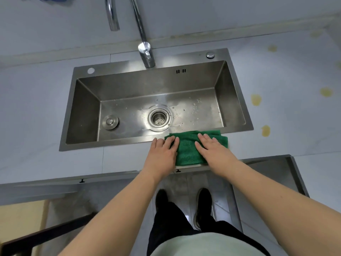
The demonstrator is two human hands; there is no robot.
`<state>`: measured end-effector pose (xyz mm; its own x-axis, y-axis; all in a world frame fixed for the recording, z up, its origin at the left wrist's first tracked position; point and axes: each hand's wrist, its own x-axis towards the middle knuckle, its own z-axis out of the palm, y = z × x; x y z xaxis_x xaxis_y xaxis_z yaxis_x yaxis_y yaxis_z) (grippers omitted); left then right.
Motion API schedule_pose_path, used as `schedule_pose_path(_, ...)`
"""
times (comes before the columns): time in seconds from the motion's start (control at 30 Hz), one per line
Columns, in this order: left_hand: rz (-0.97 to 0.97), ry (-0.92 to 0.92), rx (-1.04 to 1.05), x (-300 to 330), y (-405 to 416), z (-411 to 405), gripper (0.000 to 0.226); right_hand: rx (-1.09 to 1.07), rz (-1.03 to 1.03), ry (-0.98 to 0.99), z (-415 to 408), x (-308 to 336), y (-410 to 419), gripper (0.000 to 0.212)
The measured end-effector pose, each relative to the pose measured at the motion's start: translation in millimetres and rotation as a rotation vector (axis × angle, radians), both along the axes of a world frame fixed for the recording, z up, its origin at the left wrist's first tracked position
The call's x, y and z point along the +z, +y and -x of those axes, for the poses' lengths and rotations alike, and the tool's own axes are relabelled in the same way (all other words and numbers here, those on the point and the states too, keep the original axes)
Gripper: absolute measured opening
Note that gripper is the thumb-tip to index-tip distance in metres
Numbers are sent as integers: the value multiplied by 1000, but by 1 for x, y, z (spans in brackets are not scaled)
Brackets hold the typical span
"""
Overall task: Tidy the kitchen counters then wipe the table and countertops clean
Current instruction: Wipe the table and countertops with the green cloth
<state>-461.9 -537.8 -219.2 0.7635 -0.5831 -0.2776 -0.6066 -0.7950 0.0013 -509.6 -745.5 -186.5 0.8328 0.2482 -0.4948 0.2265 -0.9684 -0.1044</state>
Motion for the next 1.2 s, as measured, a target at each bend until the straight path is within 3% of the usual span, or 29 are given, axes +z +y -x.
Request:
schedule_pose_path(0.53,-91,10,2,13,119,-16,60,-4,-65,-15,-24,-11,114,82)
schedule_pose_path(0.73,-52,-114,-128,10,74,-21,55,-6,-129,-46,-14,-11,66,81)
schedule_pose_path(1.2,1,-34,-149,6,-149,11,58,-96,-85,-48,28,-6,-150,85)
